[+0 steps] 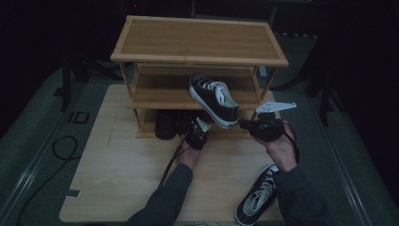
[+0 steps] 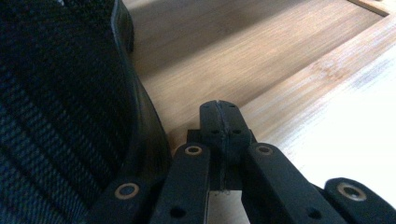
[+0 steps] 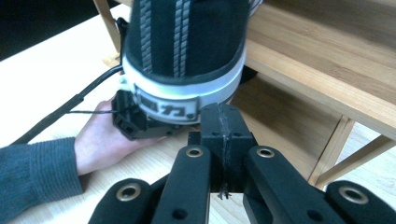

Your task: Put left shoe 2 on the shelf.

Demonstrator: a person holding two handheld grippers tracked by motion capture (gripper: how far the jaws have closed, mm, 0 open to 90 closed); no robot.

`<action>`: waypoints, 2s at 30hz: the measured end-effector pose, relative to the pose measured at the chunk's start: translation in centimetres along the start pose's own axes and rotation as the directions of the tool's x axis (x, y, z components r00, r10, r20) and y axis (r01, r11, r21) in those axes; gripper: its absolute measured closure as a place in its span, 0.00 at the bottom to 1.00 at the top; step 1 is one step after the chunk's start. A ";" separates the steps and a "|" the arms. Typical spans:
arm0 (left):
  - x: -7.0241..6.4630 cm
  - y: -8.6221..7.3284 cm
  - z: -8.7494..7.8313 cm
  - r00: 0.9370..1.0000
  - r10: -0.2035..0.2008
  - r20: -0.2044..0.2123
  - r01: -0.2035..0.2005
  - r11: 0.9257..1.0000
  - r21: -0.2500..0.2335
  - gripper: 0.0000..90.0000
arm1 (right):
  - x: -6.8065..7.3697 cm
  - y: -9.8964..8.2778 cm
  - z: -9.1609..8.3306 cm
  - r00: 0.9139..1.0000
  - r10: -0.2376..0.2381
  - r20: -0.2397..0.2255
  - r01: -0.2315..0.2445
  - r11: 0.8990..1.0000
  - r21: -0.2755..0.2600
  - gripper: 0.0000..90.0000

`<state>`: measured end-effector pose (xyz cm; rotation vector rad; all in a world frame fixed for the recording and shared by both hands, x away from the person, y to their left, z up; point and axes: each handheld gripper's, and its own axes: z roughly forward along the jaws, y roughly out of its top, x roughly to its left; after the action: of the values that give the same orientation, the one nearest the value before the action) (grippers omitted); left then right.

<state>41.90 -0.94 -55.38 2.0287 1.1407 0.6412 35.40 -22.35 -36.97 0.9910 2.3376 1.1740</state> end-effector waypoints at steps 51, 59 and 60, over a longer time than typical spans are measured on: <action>0.1 0.4 1.2 1.000 -0.016 -0.026 0.015 1.000 -0.011 1.00 | 3.1 0.6 0.5 0.992 -0.073 -0.103 0.072 0.997 -0.018 1.00; 0.1 0.3 1.2 0.999 -0.017 -0.029 0.017 1.000 -0.012 1.00 | 3.1 0.9 1.1 0.987 -0.062 -0.147 0.058 0.998 -0.032 1.00; 0.1 0.3 1.2 0.999 -0.017 -0.029 0.017 1.000 -0.012 1.00 | 3.1 0.9 1.1 0.987 -0.062 -0.147 0.058 0.998 -0.032 1.00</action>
<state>42.97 -1.34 -55.83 2.0039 1.1673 0.6693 34.22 -19.10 -36.95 0.8447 2.4388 1.2932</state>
